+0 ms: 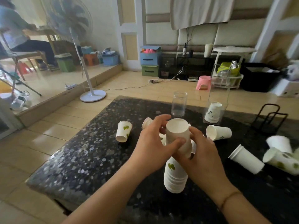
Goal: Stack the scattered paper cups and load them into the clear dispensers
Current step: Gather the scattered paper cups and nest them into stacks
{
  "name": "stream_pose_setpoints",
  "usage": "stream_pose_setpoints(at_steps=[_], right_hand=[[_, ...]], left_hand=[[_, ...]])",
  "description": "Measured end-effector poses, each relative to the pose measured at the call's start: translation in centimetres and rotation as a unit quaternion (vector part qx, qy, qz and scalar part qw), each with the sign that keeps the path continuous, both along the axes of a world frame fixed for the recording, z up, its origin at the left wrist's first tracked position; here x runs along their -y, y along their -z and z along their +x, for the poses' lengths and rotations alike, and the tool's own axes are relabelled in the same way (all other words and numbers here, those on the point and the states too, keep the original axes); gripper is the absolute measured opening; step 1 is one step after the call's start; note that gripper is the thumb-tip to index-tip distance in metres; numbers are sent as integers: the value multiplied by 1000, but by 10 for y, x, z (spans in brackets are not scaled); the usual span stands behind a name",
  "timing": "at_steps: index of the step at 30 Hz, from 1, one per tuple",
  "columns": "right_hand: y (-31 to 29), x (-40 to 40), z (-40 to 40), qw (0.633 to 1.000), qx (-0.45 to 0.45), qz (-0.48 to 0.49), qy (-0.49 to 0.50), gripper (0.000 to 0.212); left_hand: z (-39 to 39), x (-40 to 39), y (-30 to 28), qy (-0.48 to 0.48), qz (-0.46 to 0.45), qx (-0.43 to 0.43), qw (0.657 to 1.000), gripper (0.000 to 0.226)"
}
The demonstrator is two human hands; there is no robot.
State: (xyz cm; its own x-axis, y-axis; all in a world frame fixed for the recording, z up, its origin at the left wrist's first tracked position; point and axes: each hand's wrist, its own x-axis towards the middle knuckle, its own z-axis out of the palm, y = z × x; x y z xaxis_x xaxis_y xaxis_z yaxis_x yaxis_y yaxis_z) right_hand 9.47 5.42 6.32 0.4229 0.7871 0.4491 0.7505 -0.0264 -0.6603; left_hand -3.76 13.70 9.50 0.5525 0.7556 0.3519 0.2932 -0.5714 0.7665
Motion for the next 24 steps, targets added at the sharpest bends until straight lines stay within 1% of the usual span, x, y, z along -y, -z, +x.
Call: stream_pose_setpoints(at_steps=[3, 5, 7, 9, 11, 12, 14, 16, 17, 20, 24], right_hand=[[21, 7, 9, 997, -43, -66, -21, 60], [41, 12, 11, 992, -75, -100, -35, 53], [58, 16, 10, 982, -139, -115, -51, 50], [67, 17, 10, 971, -195, -119, -69, 57], [74, 17, 13, 961, -226, -131, -91, 68], [77, 18, 14, 957, -230, -145, -103, 77], [87, 25, 16, 955, -210, -178, -112, 97], [98, 29, 18, 955, -187, -208, -101, 105], [103, 30, 20, 955, -184, -212, -94, 102], [111, 30, 23, 958, -191, -199, -85, 85], [108, 25, 19, 963, -188, -171, -83, 78]], left_hand=[[8, 0, 24, 18, -7, -35, 999, 59], [9, 4, 44, 28, -25, -65, 997, 60], [8, 9, 61, 42, -35, -83, 995, 67], [7, 10, 73, 54, -51, -78, 994, 77], [5, 7, 84, 68, -86, -70, 991, 85], [4, 5, 91, 76, -106, -74, 989, 89], [0, 1, 106, 94, -126, -98, 983, 94], [-2, -1, 120, 116, -145, -118, 975, 96], [-1, -1, 125, 123, -153, -121, 973, 96], [3, -2, 136, 107, -162, -98, 976, 89], [-1, -8, 135, 97, -167, -71, 979, 82]])
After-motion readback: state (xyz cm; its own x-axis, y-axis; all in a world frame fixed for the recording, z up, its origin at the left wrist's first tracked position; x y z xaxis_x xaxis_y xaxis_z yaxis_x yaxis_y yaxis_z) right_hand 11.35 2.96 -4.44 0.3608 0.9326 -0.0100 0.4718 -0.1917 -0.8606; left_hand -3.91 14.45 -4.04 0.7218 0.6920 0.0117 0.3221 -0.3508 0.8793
